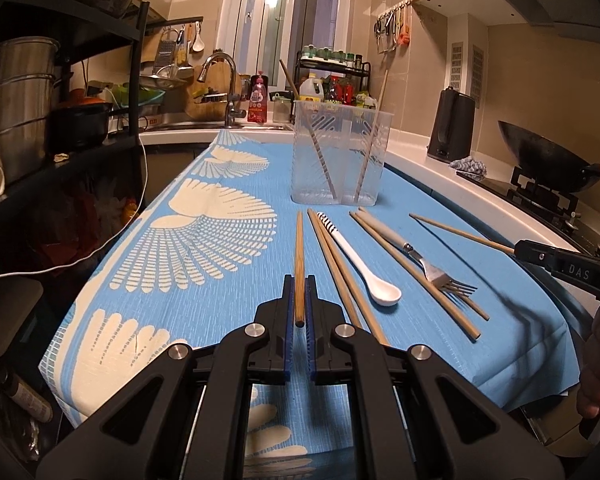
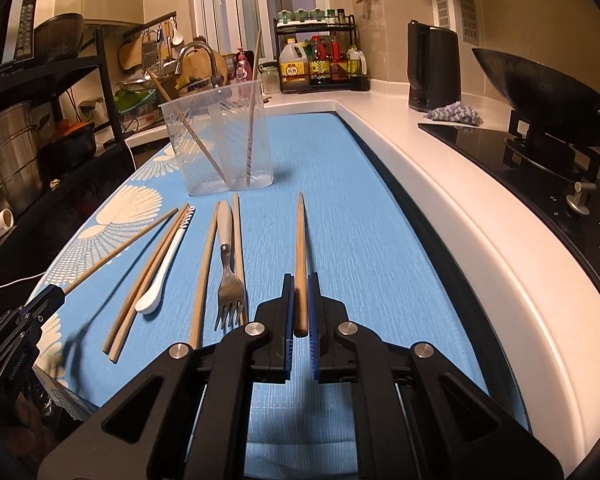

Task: Organize utensils
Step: 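Raise the chopsticks upright with both tools and move them over the container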

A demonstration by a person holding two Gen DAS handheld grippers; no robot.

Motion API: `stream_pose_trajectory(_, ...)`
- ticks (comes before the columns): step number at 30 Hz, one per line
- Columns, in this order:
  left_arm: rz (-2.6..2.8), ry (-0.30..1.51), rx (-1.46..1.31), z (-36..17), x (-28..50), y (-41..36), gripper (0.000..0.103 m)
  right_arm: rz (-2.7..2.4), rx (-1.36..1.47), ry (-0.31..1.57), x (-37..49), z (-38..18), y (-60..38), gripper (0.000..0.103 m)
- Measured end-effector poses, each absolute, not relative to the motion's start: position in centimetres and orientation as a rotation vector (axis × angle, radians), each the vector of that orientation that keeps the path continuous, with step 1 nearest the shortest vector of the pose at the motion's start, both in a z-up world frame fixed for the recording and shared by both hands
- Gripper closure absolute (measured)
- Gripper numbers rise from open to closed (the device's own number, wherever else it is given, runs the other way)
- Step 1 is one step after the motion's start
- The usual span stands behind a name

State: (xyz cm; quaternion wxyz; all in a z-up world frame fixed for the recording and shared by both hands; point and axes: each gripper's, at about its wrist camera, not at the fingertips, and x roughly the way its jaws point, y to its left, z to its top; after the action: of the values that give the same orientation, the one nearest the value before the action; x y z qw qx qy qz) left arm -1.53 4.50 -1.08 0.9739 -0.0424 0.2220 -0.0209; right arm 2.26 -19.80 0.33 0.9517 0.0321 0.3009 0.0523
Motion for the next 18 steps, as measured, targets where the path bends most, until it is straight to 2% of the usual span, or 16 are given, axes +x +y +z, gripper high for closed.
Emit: stream_pose_trajectory(18, -0.058, 0.331, -0.060, 4.1, -1.2, 4.5, 0.098, 0.136, 0.078, 0.491, 1.7, 6.1, -20.5, 0.096)
